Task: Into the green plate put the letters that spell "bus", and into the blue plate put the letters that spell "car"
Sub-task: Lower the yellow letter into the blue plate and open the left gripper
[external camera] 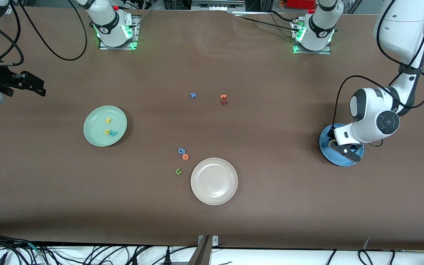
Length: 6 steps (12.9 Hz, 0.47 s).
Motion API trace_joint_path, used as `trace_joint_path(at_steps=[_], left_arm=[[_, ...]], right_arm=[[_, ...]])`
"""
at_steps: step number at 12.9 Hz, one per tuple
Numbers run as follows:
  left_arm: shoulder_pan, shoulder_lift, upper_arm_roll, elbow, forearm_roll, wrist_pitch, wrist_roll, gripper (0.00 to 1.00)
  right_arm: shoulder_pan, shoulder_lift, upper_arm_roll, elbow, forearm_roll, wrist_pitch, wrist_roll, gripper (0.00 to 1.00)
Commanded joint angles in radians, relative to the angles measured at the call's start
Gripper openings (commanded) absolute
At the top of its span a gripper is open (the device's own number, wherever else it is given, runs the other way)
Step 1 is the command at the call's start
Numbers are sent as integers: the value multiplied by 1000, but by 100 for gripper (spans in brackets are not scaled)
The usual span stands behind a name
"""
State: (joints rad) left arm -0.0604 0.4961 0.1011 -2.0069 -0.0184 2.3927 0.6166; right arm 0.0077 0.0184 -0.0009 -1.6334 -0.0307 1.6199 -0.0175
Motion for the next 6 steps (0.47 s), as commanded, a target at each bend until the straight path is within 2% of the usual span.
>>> trace_joint_path(at_steps=[1, 4, 6], left_arm=[[-4, -19, -1, 25, -34, -4, 32, 100], [1, -77, -4, 54, -35, -32, 26, 100], [4, -105, -6, 147, -35, -184, 23, 100]], right_arm=[[1, 5, -5, 21, 18, -23, -4, 100], [1, 5, -5, 21, 20, -28, -4, 100], [1, 5, -5, 21, 20, -29, -4, 100]])
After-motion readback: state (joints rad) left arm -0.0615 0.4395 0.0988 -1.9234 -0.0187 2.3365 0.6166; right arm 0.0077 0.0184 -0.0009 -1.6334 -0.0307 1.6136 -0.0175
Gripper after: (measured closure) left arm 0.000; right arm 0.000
